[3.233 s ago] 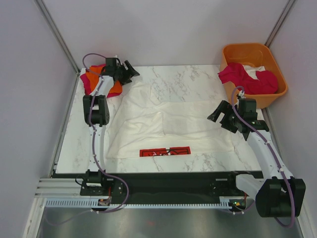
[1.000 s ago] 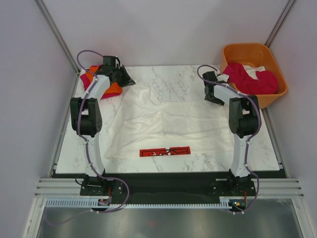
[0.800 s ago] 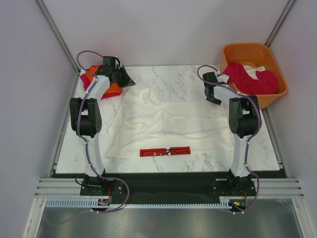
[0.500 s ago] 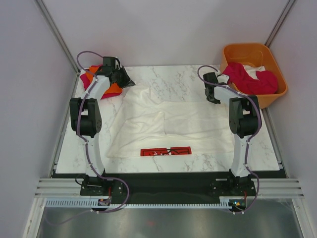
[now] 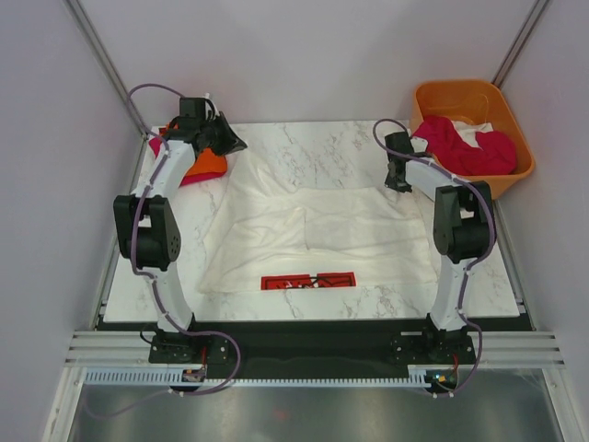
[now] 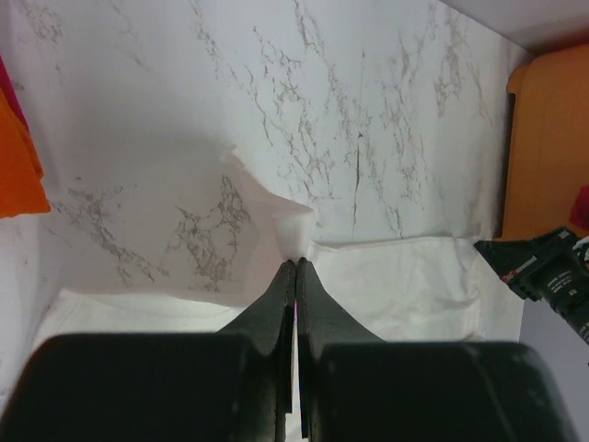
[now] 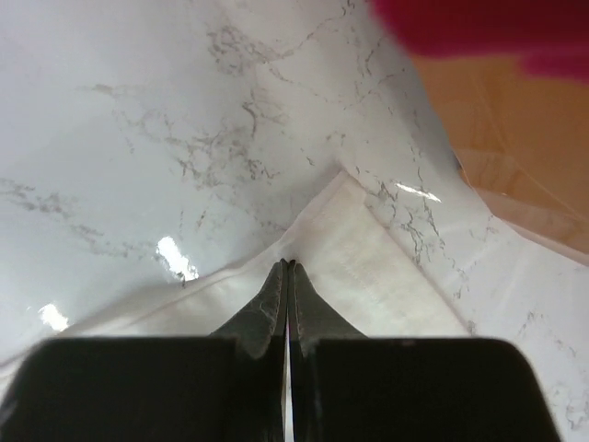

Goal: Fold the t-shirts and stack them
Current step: Fold the tshirt

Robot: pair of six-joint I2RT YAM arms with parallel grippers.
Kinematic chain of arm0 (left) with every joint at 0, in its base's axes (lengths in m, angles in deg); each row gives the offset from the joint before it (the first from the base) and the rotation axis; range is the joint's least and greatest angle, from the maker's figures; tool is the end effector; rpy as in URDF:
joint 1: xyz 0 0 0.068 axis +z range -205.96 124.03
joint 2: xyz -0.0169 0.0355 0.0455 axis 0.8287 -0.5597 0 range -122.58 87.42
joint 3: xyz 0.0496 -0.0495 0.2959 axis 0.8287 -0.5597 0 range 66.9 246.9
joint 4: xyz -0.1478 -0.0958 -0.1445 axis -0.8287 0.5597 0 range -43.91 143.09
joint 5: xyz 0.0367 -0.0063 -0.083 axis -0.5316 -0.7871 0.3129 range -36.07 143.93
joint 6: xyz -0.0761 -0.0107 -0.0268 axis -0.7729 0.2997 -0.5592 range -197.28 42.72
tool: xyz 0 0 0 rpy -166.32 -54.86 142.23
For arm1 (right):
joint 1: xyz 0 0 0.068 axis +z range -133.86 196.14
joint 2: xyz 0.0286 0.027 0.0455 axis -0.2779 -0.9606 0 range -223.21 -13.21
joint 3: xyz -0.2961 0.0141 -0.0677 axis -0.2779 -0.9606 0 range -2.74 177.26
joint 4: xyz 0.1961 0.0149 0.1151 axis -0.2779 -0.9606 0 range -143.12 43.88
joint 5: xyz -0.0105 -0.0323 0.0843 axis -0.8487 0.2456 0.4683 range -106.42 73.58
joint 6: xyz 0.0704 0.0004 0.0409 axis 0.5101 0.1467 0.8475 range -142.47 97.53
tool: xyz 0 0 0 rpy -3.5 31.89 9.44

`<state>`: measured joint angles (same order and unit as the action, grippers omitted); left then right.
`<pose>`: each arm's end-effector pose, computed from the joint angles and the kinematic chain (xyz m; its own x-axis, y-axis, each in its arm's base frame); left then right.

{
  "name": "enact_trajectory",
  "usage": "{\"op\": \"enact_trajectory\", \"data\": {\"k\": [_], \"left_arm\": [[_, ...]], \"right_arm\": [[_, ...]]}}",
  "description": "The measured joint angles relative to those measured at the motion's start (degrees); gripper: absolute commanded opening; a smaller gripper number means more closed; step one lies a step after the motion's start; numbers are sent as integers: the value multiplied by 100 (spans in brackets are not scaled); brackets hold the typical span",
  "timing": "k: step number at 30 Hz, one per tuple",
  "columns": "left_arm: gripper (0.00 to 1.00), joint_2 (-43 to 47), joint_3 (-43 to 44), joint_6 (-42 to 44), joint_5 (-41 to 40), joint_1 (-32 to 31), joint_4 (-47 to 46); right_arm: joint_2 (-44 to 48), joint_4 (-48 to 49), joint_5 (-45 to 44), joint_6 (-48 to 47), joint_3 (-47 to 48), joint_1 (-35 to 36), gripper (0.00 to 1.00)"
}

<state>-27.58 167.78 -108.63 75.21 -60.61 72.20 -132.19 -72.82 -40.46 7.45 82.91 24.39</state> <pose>0.4654 -0.0635 0.2989 -0.7327 -0.4269 -0.5300 -0.0347 0.8012 -0.5974 0.4396 0.0347 0.1881 -0.7080 0.3575 -0.6090 0.4885 0.8707 -0.0567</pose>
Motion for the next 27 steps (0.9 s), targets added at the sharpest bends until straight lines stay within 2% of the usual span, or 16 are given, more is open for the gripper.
{"op": "enact_trajectory", "data": {"k": [9,21,27], "left_arm": [[2,1554,-1255,146,-127,-2,-22],[2,3851,-3263,391,-256,-33,118],[2,4760,-3939,509,-330,-33,573]], "right_arm": [[1161,28,468,-107,-640,-17,0],[3327,109,831,-63,-2420,-11,0],[4240,120,1043,2,-3200,4,0]]}}
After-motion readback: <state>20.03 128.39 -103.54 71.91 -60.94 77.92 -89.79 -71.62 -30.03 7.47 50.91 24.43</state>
